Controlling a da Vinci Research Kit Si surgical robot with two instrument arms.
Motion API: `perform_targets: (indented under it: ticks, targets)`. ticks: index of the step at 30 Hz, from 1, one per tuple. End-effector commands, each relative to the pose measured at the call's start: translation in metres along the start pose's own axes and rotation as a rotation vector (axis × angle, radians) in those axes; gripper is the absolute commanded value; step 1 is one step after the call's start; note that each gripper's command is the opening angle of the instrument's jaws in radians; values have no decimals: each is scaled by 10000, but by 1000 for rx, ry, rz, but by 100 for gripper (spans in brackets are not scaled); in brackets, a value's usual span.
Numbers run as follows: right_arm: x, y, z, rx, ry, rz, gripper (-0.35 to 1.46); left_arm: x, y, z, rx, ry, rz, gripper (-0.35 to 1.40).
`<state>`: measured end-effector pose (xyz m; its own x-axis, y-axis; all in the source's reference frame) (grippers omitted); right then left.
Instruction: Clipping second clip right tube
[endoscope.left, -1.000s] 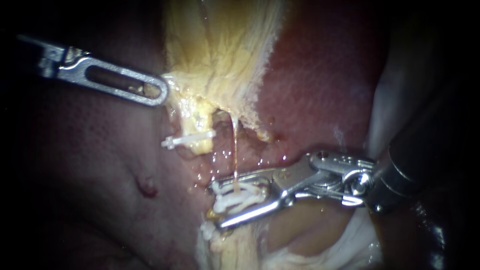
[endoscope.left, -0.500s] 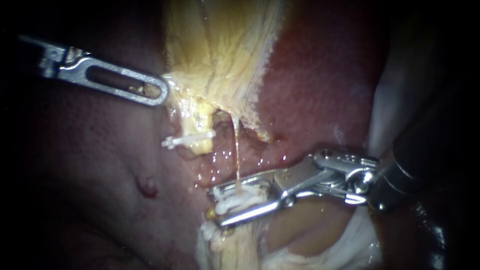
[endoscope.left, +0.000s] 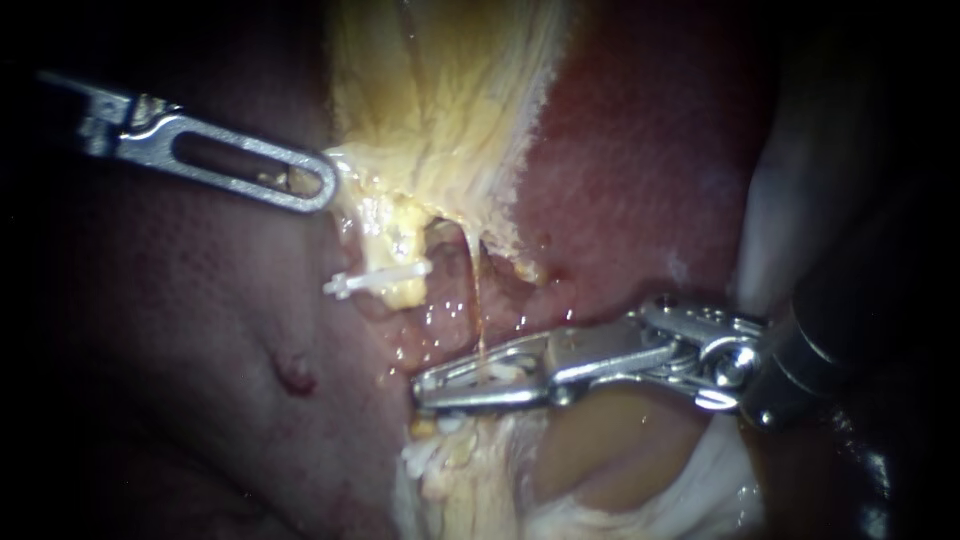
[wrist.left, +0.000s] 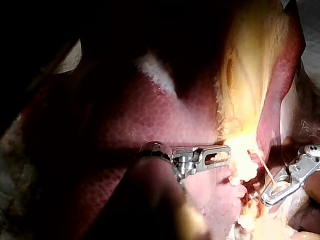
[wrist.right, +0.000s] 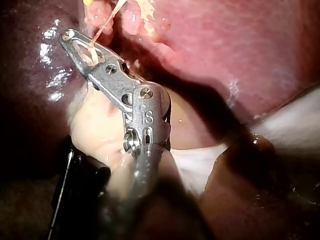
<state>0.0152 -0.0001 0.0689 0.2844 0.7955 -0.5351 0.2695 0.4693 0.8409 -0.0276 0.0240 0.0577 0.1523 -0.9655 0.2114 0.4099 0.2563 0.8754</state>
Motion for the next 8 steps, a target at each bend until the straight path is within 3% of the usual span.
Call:
perform_targets:
  ticks: [1,8]
  targets:
    - [-1,0,0,1,-2,0,-35,0,0,0,0,0,0,-35]
    - [-1,1,-1,6,-5,-1,-35,0,1,-2,0,1,0,-35]
